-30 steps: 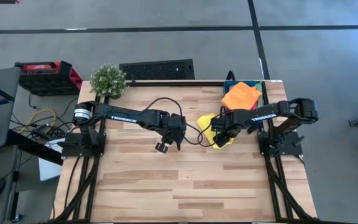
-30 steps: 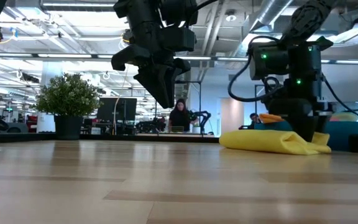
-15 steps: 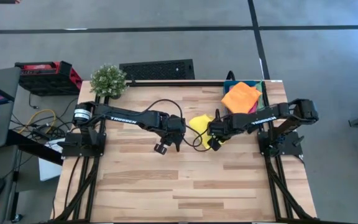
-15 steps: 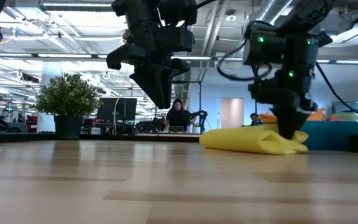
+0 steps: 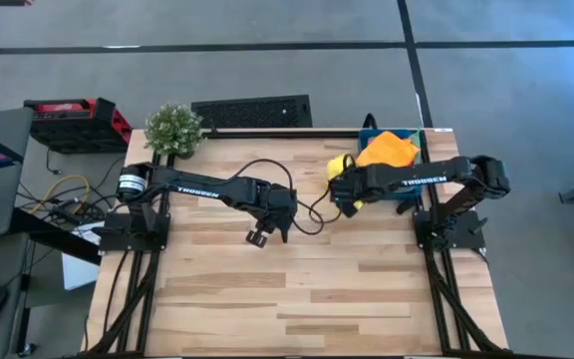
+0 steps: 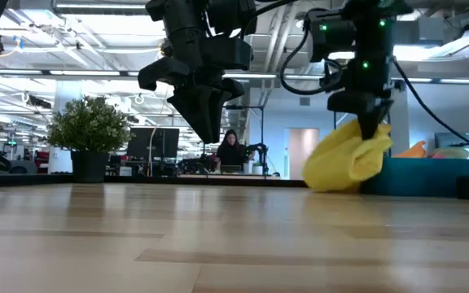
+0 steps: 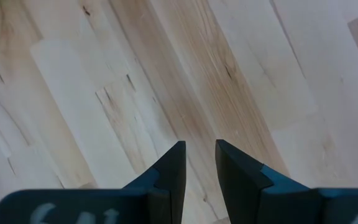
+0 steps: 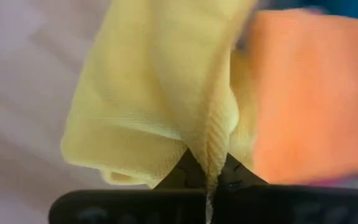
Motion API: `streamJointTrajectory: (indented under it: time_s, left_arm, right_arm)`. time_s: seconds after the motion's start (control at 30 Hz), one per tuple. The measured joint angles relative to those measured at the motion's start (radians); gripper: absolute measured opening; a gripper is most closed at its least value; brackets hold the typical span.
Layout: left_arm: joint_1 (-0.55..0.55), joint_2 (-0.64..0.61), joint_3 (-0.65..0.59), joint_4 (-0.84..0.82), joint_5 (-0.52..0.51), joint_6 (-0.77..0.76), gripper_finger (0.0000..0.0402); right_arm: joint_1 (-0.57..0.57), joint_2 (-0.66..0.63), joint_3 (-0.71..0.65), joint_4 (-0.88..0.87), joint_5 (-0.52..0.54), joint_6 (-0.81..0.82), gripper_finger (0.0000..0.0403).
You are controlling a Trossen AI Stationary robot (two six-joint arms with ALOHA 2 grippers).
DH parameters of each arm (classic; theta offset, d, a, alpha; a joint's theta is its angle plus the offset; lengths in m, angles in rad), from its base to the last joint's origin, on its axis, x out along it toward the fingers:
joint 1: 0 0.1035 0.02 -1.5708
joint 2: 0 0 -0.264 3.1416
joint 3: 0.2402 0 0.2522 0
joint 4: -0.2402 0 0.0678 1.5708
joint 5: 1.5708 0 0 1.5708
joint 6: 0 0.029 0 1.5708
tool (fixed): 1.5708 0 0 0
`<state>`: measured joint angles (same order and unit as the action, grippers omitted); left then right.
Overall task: Fold microfiber towels
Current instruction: Put the yellow folded microfiber towel into the bin
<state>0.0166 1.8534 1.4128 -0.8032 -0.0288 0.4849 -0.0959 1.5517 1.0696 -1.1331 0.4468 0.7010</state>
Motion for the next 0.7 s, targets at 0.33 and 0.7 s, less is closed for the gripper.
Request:
streamJointTrajectory:
  time_s: [0.33, 0.7]
  left_arm:
    - [-0.002, 0.000, 0.000, 0.000, 0.000, -0.003, 0.0080]
    - [-0.002, 0.000, 0.000, 0.000, 0.000, 0.002, 0.0080]
  right_arm:
    - [-0.170, -0.001, 0.054, -0.365, 0.116, 0.172, 0.0007]
    - [-0.306, -0.002, 0.054, -0.438, 0.219, 0.238, 0.0008]
